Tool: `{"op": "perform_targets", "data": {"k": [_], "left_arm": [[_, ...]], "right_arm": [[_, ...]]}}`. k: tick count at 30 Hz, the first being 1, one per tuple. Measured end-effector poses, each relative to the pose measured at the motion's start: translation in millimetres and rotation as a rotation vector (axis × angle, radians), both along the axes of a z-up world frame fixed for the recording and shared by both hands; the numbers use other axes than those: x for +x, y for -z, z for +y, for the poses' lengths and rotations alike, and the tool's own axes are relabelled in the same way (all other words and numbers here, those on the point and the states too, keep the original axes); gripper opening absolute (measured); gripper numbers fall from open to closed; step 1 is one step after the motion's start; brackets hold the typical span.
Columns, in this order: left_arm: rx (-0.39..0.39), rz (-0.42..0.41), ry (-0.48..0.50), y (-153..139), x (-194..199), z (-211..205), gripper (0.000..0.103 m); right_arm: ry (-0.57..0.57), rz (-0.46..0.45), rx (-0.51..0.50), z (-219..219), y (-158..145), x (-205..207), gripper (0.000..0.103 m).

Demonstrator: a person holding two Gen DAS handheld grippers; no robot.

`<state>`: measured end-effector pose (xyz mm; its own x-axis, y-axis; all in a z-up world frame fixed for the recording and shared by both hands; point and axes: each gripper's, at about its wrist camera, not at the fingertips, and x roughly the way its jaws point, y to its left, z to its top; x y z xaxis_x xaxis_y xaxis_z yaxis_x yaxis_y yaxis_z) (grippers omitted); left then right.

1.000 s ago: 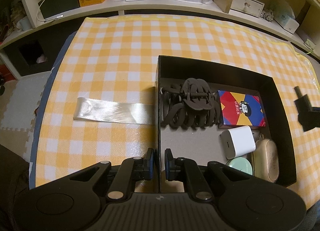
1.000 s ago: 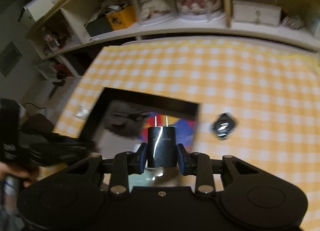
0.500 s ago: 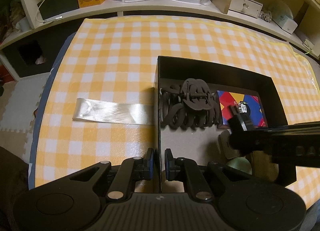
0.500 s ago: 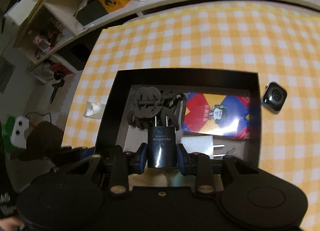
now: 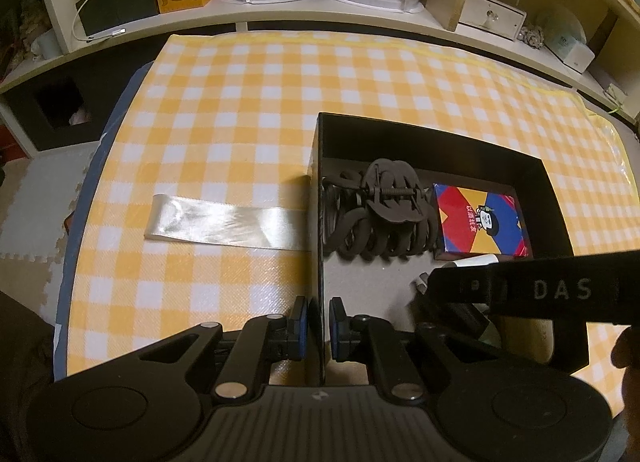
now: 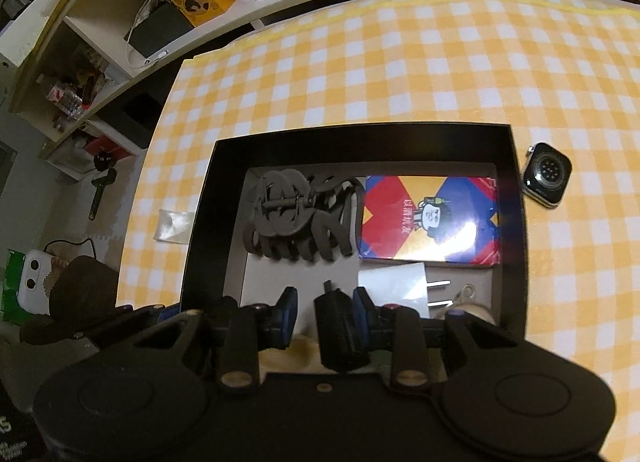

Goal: Organize rigid objects
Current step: 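Carry the black charger into the tray beside the white charger, release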

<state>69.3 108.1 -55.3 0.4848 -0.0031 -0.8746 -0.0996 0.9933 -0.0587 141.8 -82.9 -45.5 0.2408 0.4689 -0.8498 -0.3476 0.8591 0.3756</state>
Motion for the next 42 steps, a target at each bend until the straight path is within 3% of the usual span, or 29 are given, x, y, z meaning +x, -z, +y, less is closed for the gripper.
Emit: {"op": "perform_targets", "data": {"k": [11, 14, 22, 28, 37, 42], "left_arm": [[0.001, 0.0, 0.0, -0.3, 0.0, -0.3, 0.011], [0.005, 0.0, 0.001, -0.4, -0.6, -0.9, 0.011], [0.004, 0.001, 0.0, -0.8, -0.9, -1.7, 0.012], [0.003, 0.0, -0.001, -0.9, -0.6, -1.9, 0.012], [0.008, 0.001, 0.0, -1.1, -0.7, -2.4, 0.012], [0.006, 0.0, -0.001, -1.1, -0.7, -2.1, 0.011]], "right_arm": [[-0.104, 0.017, -0.027, -14.0, -3.6, -26.4, 0.019], [-0.121, 0.01, -0.041, -6.6, 3.5, -28.7, 0.004], [-0.099, -0.006, -0.001, 6.4, 8.2, -16.6, 0.002], [-0.082, -0.022, 0.057, -4.4, -10.0, -13.4, 0.002], [-0.047, -0.04, 0.059, -18.3, -18.3, -3.4, 0.002], [-0.057, -0.07, 0.06, -25.5, -28.1, -5.1, 0.012]]}}
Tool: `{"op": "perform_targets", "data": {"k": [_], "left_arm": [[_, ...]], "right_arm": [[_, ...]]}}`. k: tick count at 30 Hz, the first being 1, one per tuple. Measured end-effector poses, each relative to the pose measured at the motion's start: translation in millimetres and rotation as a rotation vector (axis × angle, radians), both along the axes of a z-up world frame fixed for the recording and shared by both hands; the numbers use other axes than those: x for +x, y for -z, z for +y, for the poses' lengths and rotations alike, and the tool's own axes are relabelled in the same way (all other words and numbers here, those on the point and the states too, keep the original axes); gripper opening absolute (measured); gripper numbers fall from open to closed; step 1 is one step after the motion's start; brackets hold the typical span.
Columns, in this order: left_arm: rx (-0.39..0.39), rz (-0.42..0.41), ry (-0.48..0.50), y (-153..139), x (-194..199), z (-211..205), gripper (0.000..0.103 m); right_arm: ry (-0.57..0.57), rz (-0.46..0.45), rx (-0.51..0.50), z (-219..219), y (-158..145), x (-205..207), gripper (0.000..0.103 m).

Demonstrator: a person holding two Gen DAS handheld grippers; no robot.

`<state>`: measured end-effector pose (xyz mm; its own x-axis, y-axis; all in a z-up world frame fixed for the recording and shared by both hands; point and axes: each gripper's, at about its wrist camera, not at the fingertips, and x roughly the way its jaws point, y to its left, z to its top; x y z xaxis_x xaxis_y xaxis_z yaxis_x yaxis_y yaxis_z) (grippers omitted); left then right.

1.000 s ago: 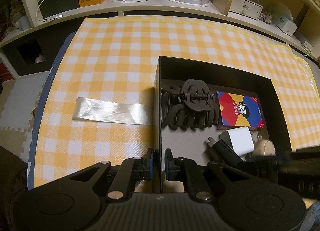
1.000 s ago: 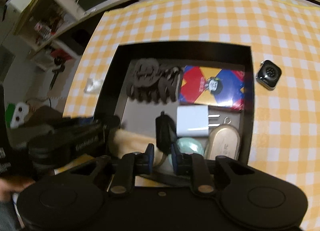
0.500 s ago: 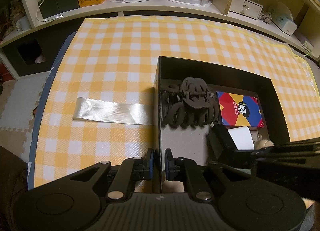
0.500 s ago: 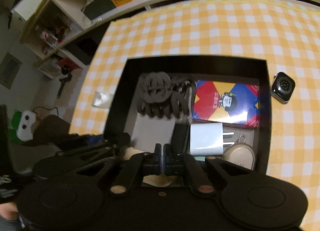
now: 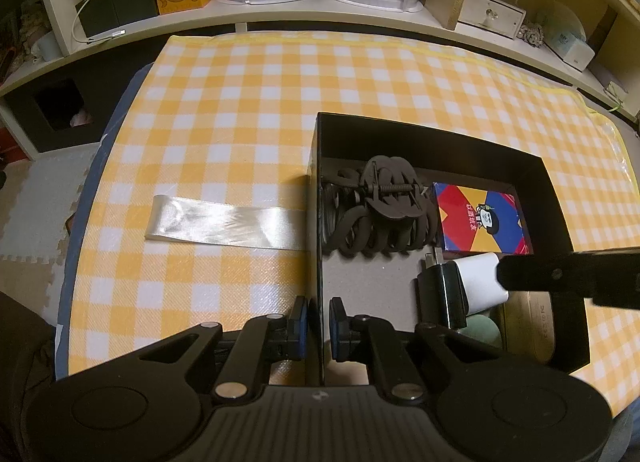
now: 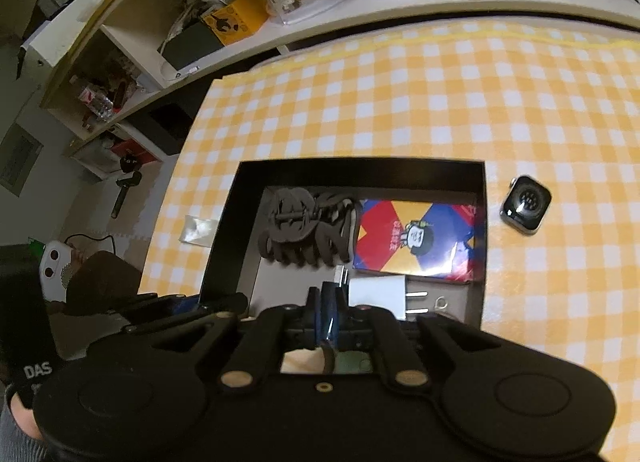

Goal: Organize rigid objects
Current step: 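Carry the black charger into the tray beside the white charger, release, then withdraw the right tool and move it over the black smartwatch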

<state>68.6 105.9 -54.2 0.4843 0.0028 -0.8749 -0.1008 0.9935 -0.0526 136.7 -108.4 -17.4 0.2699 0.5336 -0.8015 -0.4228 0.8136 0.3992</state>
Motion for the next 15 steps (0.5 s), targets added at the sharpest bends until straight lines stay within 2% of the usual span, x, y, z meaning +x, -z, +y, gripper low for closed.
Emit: {"op": "perform_targets", "data": {"k": [2, 6, 8, 12, 14, 15], "left_arm": [[0.001, 0.0, 0.0, 0.1, 0.2, 0.0, 0.011], [0.002, 0.001, 0.0, 0.2, 0.1, 0.1, 0.011], [0.001, 0.001, 0.0, 0.1, 0.3, 0.0, 0.011], [0.005, 0.001, 0.001, 0.2, -0.5, 0.1, 0.011], [0.006, 0.001, 0.001, 0.1, -0.1, 0.0, 0.011], [0.008, 0.001, 0.002, 0.1, -0.3, 0.0, 0.011]], "right_arm": [[-0.006, -0.022, -0.006, -3.1, -6.1, -1.4, 0.023], [-0.019, -0.097, -0.07, -7.5, -18.9, -7.2, 0.036], [-0.021, -0.133, -0.096, -11.1, -24.8, -9.8, 0.052], [-0.023, -0.192, -0.136, -21.5, -33.8, -12.9, 0.068], [-0.028, -0.226, -0.15, -28.2, -36.8, -14.2, 0.08], [-0.028, -0.241, -0.155, -30.8, -38.2, -14.9, 0.082]]}}
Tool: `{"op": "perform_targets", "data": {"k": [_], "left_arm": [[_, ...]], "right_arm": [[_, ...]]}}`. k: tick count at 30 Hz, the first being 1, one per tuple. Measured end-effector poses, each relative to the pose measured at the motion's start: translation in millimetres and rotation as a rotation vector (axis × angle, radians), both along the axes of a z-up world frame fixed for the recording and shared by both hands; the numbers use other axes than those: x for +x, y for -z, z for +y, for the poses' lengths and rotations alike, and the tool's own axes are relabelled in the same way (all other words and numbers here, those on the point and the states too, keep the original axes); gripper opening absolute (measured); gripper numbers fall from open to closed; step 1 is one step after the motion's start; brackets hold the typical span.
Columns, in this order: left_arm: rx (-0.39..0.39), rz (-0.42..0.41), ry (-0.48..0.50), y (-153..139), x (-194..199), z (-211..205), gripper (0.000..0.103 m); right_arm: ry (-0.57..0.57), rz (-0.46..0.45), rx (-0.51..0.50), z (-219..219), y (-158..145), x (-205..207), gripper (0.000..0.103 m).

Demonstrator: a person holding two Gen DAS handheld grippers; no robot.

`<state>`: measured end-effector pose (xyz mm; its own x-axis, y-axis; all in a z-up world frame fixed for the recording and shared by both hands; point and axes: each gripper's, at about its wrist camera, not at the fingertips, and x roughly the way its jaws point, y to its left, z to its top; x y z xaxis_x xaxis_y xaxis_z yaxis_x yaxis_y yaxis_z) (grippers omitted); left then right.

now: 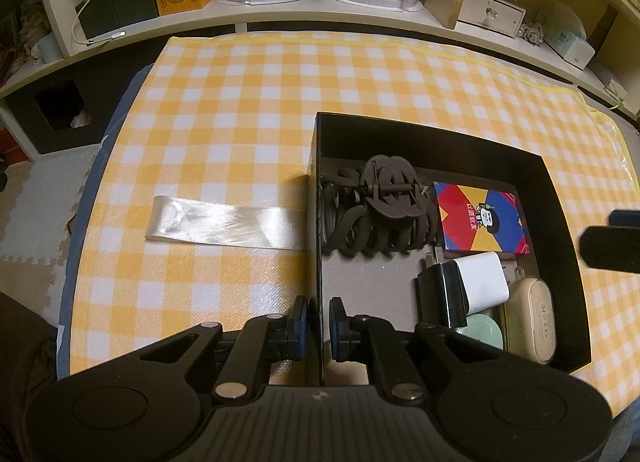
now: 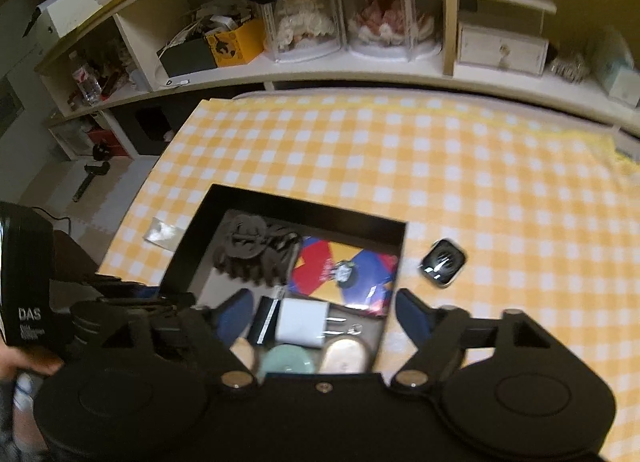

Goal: Organize rigid objects
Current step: 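Withdraw the right tool and move it over the black smartwatch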

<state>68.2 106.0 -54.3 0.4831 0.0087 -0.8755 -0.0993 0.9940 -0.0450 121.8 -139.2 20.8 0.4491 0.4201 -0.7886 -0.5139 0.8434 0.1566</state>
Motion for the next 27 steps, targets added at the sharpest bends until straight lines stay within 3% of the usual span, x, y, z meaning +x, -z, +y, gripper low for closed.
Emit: {"op": "perform_targets", "data": {"k": [5, 7, 22, 27], "left_arm": [[0.005, 0.001, 0.001, 0.1, 0.8, -0.8, 0.011], [0.007, 0.001, 0.001, 0.2, 0.8, -0.9, 0.011], [0.031, 0.002, 0.008, -1.5, 0.4, -6.1, 0.011], [0.032, 0.002, 0.008, -1.7, 0.2, -6.4, 0.011]], "right_arm": [[0.02, -0.042, 0.012, -16.5, -5.0, 0.3, 0.1], [0.013, -0.062, 0.011, -21.5, -6.9, -1.5, 0.103], [0.129, -0.164, -0.006, -65.5, 7.5, 34.2, 0.103], [0.04, -0.25, -0.063, -75.6, 27.4, 51.5, 0.103]]}}
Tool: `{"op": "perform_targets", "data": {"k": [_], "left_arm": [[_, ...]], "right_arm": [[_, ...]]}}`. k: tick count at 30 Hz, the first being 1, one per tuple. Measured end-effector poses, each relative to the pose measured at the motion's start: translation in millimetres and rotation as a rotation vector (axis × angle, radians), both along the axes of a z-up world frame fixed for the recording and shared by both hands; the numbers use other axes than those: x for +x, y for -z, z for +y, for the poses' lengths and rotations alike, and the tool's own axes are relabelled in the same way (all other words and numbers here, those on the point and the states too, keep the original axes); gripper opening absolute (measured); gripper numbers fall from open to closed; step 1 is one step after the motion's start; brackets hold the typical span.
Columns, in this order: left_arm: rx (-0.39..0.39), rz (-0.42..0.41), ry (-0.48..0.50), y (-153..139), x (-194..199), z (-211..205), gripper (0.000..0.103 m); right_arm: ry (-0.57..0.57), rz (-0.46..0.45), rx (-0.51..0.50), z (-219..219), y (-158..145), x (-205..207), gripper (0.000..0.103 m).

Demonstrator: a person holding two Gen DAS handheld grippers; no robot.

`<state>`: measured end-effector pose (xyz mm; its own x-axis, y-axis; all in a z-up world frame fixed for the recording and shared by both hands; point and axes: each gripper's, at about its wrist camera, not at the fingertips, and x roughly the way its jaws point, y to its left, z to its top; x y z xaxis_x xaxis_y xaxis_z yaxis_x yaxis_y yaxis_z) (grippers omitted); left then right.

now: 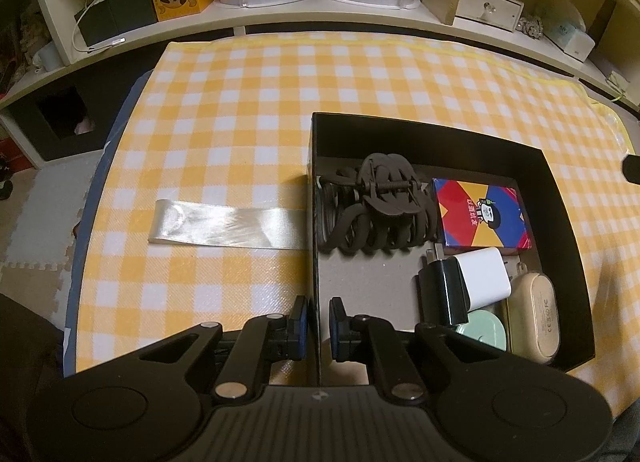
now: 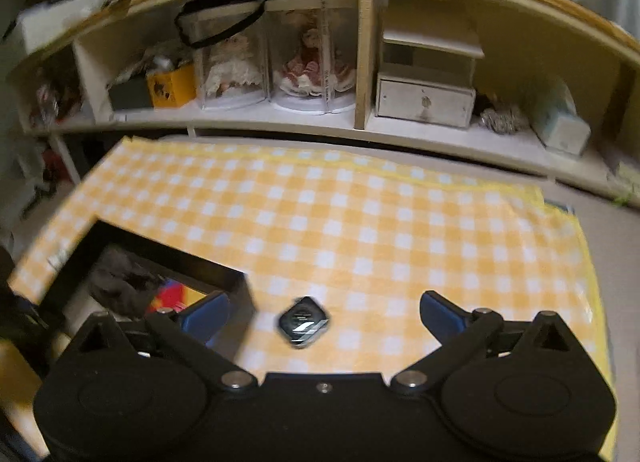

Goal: Organize rigid objects
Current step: 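Withdraw the right tool and move it over the black smartwatch, then grasp the black smartwatch with the right tool and lift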

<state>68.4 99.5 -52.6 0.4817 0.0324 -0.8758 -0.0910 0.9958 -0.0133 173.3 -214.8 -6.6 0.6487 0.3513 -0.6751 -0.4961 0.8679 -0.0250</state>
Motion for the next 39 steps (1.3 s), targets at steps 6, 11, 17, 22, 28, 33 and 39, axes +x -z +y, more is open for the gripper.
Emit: {"op": "perform_targets", "data": {"k": [6, 11, 17, 22, 28, 33, 39], "left_arm": [[0.001, 0.0, 0.001, 0.1, 0.2, 0.1, 0.011], [0.001, 0.001, 0.002, 0.4, -0.3, 0.4, 0.011], [-0.004, 0.003, 0.0, 0.4, 0.1, 1.0, 0.012], [-0.008, 0.004, 0.001, 0.2, 1.0, 1.8, 0.012], [-0.009, 0.006, 0.001, 0.3, 1.9, 1.8, 0.012], [-0.011, 0.008, 0.0, 0.5, 2.9, 1.7, 0.012], [-0.005, 0.008, 0.008, 0.8, 2.9, 0.5, 0.012]], "right_arm": [[-0.134, -0.087, -0.062, -10.1, 24.1, 13.0, 0.103], [-0.209, -0.134, -0.075, -9.6, 42.9, 20.6, 0.103], [-0.381, -0.104, -0.059, -5.1, 61.0, 28.5, 0.101], [-0.464, -0.008, -0.042, 4.0, 76.7, 40.7, 0.074], [-0.497, 0.031, -0.03, 10.9, 88.0, 50.0, 0.069], [-0.531, 0.081, -0.031, 8.5, 88.7, 44.3, 0.057], [-0.485, 0.097, -0.034, 11.0, 82.7, 42.0, 0.052]]}}
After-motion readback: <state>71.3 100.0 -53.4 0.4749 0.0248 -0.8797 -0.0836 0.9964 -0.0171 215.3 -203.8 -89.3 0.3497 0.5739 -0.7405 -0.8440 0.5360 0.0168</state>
